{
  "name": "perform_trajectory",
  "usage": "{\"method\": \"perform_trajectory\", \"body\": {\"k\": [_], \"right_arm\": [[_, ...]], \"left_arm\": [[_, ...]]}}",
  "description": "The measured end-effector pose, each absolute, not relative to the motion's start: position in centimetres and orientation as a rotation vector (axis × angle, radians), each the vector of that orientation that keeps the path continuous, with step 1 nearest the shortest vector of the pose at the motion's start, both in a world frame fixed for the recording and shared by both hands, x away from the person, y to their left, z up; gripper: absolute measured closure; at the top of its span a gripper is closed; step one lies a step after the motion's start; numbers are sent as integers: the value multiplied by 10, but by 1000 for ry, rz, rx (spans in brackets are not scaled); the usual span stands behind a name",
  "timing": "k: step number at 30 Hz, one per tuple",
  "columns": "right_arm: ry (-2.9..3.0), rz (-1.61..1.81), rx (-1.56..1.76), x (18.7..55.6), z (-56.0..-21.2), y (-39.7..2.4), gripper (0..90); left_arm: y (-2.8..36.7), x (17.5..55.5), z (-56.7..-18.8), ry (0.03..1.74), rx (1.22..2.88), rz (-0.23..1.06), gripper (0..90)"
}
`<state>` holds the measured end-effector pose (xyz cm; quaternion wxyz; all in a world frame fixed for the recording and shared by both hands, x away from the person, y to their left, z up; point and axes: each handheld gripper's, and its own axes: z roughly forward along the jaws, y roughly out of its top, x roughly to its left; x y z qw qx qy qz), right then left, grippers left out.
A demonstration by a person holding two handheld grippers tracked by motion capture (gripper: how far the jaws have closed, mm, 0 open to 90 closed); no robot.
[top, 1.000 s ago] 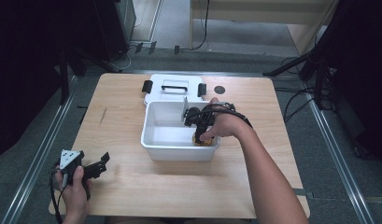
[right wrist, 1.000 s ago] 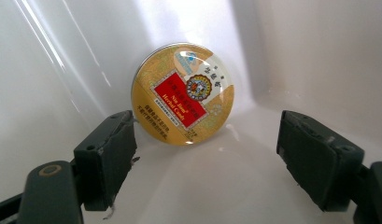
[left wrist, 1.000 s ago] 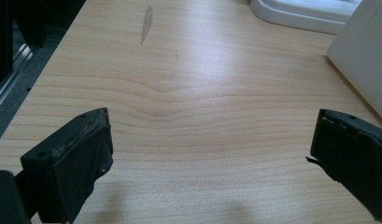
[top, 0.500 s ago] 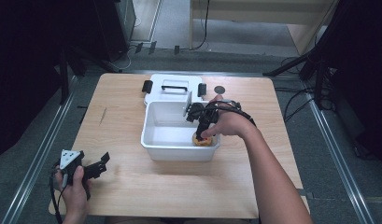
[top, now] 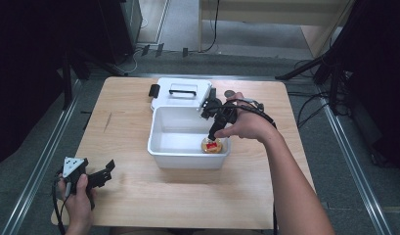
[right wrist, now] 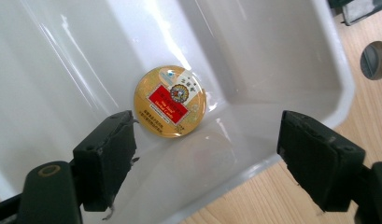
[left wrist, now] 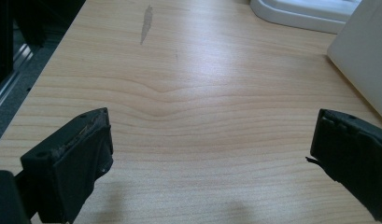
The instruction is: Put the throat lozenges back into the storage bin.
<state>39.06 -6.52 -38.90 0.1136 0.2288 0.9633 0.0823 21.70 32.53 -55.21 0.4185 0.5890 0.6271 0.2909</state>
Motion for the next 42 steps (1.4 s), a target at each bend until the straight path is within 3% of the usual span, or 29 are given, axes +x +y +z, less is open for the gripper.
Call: {"method": "perform_trajectory", "body": {"k": [16, 25, 42], "right_arm": [[2743, 298, 783, 382, -364, -90, 124], [2726, 314, 860, 379, -360, -106, 24], [2670, 353, 988, 372, -367, -155, 24]], "left_arm": [[325, 217, -552, 1573, 1480, 731, 0], [325, 217, -552, 1573, 1482, 733, 0], [325, 217, -552, 1574, 1488, 734, 0]]}}
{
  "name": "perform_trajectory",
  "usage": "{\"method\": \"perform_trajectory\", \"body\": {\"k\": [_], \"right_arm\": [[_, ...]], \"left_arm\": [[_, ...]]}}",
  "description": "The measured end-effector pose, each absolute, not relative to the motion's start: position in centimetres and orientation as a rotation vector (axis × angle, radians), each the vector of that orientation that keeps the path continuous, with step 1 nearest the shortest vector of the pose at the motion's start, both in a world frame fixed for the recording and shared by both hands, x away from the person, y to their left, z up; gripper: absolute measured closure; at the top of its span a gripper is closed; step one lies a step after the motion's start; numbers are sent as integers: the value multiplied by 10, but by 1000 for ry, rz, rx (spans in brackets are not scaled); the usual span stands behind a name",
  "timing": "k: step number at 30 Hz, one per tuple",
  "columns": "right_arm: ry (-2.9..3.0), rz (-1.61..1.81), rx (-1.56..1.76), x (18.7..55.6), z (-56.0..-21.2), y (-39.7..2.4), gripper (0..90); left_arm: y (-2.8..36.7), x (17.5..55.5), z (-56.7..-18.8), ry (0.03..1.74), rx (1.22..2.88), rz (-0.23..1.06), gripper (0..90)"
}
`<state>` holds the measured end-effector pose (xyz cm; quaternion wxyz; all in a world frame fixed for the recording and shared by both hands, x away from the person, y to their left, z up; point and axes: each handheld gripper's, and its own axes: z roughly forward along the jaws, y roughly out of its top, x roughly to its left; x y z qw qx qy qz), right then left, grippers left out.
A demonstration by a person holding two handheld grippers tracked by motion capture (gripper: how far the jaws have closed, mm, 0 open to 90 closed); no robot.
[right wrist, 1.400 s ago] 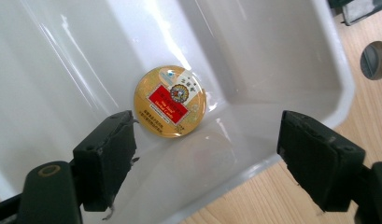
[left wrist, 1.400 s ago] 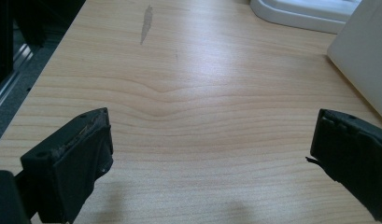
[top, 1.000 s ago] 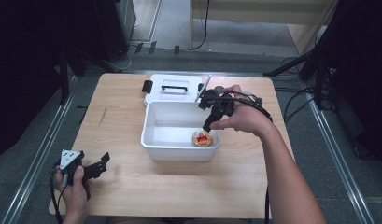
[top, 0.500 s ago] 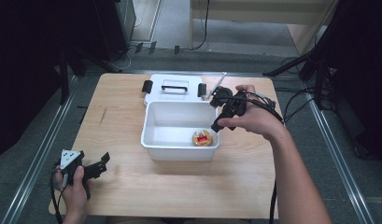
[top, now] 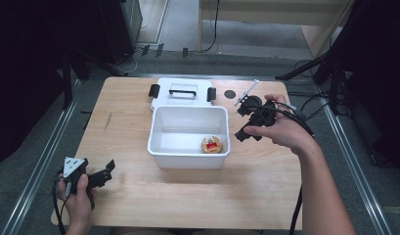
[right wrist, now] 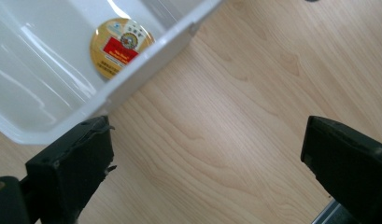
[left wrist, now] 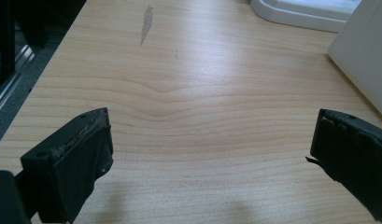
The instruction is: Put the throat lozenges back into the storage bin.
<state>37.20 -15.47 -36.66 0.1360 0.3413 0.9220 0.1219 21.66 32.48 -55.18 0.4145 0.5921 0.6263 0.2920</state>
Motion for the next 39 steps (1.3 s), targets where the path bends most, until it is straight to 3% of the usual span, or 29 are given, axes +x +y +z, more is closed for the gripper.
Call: {"method": "perform_trajectory", "body": {"k": [39], "right_arm": [[2369, 588, 1377, 325, -469, -283, 38]], "left_arm": [[323, 217, -552, 1572, 1490, 747, 0]]}}
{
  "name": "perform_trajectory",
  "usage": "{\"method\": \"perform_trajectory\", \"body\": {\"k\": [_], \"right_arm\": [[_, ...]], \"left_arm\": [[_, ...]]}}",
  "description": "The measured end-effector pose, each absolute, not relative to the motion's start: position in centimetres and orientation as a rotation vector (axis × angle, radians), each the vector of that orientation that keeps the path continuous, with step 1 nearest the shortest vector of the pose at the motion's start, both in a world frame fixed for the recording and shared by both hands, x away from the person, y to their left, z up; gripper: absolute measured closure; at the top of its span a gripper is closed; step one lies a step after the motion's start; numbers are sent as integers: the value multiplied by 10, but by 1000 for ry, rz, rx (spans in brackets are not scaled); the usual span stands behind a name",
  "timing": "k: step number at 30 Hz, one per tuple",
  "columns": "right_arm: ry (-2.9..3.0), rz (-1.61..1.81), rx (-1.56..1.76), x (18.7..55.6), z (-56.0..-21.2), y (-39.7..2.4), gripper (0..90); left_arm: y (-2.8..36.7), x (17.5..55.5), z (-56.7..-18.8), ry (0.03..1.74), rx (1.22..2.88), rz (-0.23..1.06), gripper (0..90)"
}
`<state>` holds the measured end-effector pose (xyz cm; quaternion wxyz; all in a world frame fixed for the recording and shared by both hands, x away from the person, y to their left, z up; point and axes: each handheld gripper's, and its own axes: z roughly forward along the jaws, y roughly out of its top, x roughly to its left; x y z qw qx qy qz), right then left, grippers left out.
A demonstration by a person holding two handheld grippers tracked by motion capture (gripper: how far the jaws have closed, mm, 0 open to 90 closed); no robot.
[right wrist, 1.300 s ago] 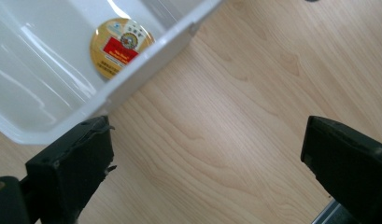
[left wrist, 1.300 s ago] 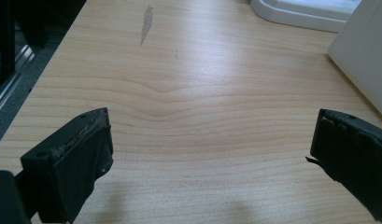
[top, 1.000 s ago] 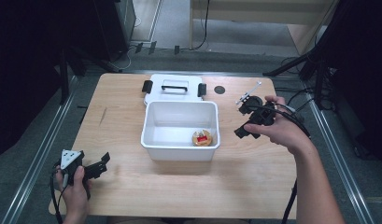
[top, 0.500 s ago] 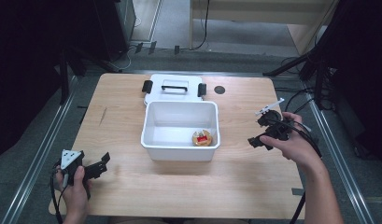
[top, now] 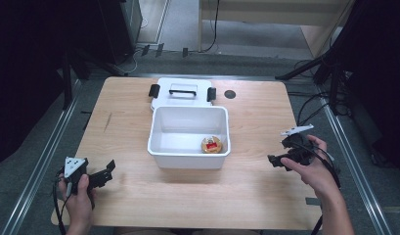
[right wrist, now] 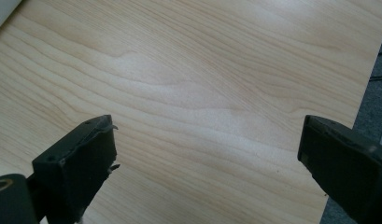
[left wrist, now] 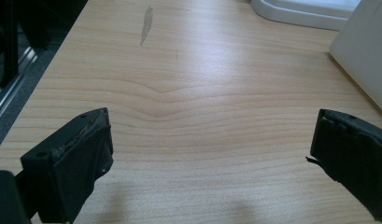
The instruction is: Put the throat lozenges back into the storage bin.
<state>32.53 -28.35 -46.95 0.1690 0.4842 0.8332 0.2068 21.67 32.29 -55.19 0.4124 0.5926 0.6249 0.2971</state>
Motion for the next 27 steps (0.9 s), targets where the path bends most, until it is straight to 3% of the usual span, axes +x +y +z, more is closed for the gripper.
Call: {"method": "perform_trajectory", "body": {"k": [27], "right_arm": [[2029, 852, 1488, 265, -531, -330, 7]], "left_arm": [[322, 216, -552, 1569, 1501, 757, 0]]}}
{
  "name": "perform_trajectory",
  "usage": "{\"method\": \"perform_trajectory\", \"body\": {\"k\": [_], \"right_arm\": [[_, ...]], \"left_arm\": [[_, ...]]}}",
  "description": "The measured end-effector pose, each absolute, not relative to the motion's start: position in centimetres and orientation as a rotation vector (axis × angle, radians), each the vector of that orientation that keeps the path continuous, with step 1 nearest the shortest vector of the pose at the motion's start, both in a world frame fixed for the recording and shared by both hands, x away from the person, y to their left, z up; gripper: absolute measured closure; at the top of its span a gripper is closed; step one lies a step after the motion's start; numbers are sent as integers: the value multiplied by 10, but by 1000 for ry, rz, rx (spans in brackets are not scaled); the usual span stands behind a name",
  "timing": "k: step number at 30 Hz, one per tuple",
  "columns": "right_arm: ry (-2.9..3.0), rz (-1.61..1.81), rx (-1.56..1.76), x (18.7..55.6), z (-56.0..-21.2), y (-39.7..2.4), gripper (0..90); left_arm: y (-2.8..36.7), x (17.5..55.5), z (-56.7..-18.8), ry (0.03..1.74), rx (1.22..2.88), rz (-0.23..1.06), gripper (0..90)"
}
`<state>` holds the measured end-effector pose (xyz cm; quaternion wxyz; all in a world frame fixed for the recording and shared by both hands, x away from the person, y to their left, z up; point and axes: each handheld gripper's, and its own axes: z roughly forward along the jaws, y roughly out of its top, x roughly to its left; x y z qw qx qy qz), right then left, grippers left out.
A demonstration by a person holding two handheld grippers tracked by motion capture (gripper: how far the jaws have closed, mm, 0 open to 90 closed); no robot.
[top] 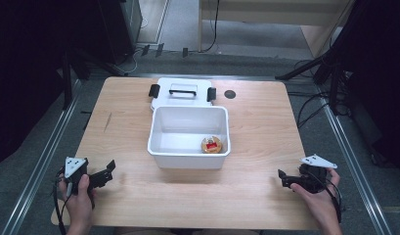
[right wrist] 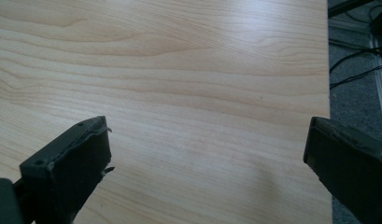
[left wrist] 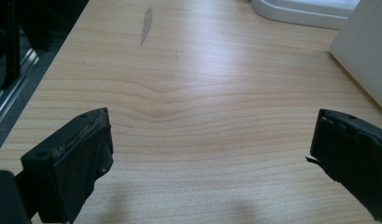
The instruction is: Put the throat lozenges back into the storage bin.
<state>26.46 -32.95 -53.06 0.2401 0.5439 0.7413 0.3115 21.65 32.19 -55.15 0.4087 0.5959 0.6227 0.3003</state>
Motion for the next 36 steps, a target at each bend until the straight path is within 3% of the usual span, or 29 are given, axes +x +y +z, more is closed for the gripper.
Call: {"method": "perform_trajectory", "body": {"k": [15, 36], "right_arm": [[1863, 964, 1532, 236, -547, -343, 8], [1861, 928, 1579, 242, -549, -343, 10]], "left_arm": [[321, 217, -552, 1570, 1513, 762, 0], [320, 218, -552, 1573, 1516, 761, 0]]}}
